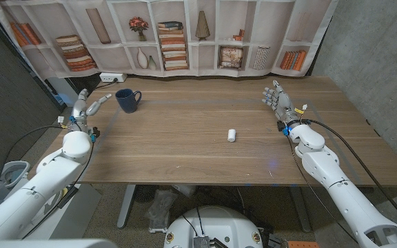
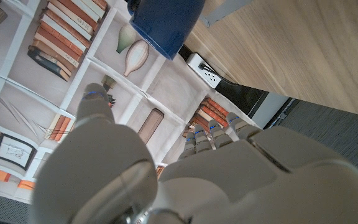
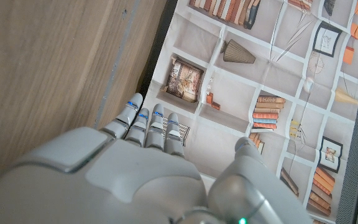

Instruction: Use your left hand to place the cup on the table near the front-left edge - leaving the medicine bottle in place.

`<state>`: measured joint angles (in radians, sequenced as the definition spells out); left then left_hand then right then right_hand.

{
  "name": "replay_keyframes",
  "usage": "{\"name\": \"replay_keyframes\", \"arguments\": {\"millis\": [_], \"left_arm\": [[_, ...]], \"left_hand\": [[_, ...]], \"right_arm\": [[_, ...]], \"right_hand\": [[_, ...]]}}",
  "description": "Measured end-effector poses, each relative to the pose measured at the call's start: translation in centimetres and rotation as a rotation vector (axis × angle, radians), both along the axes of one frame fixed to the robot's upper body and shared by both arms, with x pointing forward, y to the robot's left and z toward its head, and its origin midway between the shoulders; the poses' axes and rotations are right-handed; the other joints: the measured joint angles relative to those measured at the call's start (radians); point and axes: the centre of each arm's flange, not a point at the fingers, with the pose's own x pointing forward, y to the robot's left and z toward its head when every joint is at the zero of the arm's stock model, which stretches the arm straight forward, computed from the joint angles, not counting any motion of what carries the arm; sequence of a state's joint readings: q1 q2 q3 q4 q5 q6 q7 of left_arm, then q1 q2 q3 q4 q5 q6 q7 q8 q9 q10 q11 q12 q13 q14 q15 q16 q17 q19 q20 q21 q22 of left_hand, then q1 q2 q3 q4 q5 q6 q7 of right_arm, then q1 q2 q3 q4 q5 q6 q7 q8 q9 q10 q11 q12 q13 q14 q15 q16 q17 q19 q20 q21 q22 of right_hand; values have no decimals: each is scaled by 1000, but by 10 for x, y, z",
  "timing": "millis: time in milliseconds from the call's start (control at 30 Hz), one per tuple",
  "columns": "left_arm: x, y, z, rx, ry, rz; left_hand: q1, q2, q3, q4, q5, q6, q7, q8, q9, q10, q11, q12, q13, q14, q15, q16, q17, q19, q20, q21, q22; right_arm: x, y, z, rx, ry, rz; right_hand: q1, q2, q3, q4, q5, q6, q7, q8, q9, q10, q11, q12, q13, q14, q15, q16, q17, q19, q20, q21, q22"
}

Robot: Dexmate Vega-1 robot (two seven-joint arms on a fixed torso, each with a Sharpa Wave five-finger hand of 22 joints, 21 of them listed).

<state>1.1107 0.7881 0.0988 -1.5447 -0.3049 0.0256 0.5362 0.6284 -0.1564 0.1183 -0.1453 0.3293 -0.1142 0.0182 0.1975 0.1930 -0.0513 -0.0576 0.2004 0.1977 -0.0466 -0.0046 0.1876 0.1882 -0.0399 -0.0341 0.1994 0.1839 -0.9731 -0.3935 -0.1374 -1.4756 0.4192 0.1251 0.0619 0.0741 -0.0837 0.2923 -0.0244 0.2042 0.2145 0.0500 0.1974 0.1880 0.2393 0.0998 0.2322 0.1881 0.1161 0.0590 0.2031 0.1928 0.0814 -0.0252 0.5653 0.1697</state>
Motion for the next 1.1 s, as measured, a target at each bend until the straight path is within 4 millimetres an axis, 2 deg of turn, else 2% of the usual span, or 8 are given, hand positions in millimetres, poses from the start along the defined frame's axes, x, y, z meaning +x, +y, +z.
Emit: {"name": "replay_keyframes", "arguments": {"millis": [133, 633, 1100], "left_arm": [[3, -1, 1, 2, 16, 1], [5, -7, 5, 13, 52, 29], [6, -13, 7, 26, 67, 51]], "left_hand": [[4, 4, 0, 0, 0, 5, 5, 0, 0, 4, 4, 0, 0, 0, 0, 0, 0, 0, 0, 0, 0], [22, 22, 0, 0, 8, -2, 5, 0, 0, 4, 4, 0, 0, 0, 0, 0, 0, 0, 0, 0, 0], [30, 23, 0, 0, 7, -2, 5, 0, 0, 4, 4, 0, 0, 0, 0, 0, 0, 0, 0, 0, 0]], "right_arm": [[0, -1, 0, 1, 0, -1], [1, -2, -3, 6, 1, 0], [1, -3, -4, 7, 2, 6]], "right_hand": [[0, 0, 0, 0, 0, 0, 0, 0, 0, 0, 0, 0, 0, 0, 0, 0, 0, 7, 7, -8, 0], [0, 0, 0, 0, 0, 0, 0, 0, 0, 0, 0, 0, 0, 0, 0, 0, 0, 7, 7, -8, 0], [0, 0, 0, 0, 0, 0, 0, 0, 0, 0, 0, 0, 0, 0, 0, 0, 0, 11, 4, -15, 0]]}}
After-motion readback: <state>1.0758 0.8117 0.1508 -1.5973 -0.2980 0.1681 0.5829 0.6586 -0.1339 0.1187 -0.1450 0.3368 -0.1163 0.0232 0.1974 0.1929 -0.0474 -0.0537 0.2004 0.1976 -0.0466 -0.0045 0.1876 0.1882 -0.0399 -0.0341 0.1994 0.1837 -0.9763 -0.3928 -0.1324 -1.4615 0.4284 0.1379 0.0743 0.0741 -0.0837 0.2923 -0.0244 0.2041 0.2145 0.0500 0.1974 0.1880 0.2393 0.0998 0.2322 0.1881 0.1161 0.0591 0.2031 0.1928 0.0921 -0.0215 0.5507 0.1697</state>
